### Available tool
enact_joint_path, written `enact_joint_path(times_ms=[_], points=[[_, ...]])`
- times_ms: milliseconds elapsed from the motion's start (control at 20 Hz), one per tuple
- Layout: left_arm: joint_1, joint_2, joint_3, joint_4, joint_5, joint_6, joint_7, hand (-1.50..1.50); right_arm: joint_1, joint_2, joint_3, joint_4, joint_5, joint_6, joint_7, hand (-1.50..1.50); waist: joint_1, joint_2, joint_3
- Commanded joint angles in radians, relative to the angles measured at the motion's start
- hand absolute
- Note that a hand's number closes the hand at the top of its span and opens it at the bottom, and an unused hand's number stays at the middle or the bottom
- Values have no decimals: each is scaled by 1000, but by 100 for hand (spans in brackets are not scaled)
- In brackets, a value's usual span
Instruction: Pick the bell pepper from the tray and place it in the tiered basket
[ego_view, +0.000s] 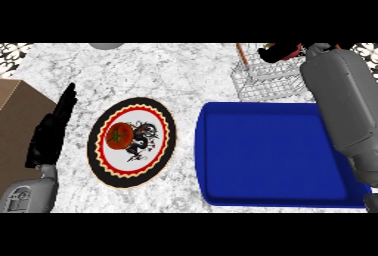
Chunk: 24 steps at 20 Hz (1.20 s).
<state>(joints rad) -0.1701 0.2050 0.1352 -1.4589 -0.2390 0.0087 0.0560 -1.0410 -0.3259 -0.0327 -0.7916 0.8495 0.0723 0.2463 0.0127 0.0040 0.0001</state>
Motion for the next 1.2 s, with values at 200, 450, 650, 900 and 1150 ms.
enact_joint_path(times_ms=[200, 450, 650, 900, 1150], points=[[18, -7, -15, -80, -2, -8, 57, 0, 28, 13, -109, 19, -89, -88, -80, -150, -1, -3, 0], [52, -7, 1, -28, -11, 8, -23, 0, 26, 17, -168, -30, -148, -136, -96, -150, -4, -3, 0], [76, -14, -7, -83, -4, -2, 22, 0, 43, -29, -205, -100, -172, -162, -95, -150, -8, -6, 0], [18, 4, 19, 8, 5, -8, -2, 0, 82, -130, -282, -250, -271, 13, 71, -150, -36, -12, -1], [65, -4, 13, -36, -1, -2, -1, 0, 199, -264, -409, -261, -409, 163, 39, -150, -32, -11, 0]])
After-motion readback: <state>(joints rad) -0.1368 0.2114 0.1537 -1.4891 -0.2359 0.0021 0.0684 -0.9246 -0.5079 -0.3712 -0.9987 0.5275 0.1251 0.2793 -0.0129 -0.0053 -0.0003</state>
